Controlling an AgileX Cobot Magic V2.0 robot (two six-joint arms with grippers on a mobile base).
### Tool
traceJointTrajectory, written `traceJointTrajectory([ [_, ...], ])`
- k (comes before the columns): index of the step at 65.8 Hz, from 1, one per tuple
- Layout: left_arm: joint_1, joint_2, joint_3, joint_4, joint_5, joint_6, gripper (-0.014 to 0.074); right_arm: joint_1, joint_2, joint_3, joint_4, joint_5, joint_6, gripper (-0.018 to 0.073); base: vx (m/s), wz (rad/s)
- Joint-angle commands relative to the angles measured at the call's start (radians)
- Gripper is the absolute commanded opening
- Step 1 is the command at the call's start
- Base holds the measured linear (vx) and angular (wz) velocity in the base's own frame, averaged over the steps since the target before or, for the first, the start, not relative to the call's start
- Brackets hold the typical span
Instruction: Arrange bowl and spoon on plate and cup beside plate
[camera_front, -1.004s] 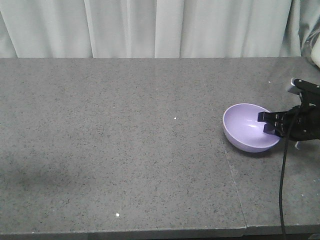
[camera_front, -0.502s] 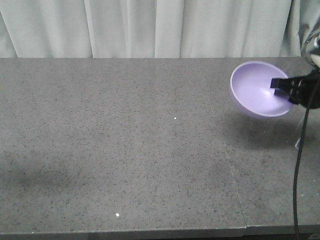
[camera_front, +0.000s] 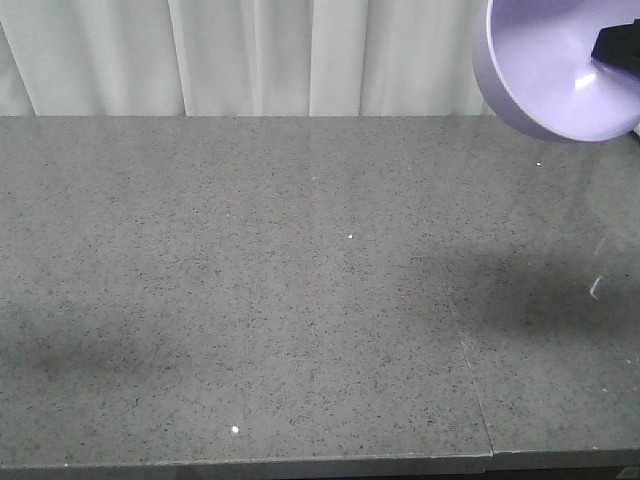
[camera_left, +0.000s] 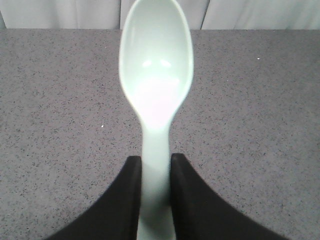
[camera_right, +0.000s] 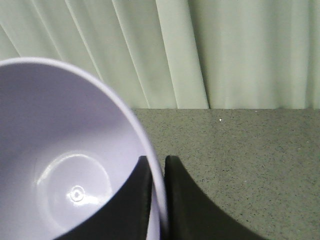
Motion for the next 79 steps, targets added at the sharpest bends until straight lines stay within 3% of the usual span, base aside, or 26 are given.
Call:
traceJointTrajectory([
  [1,-0.005,-0.019,-0.024,-0.017,-0.066,-0.003,-0.0007,0.002,-0.039,-0.033,0.045,-0.007,-0.010,-0.0010,0.00,0.00],
  [79,-0.005,-0.019,-0.024,-0.017,-0.004,-0.003,-0.0007,0.002,-0.067,-0.033,0.045,0.003,-0.010,-0.0010,0.00,0.00],
])
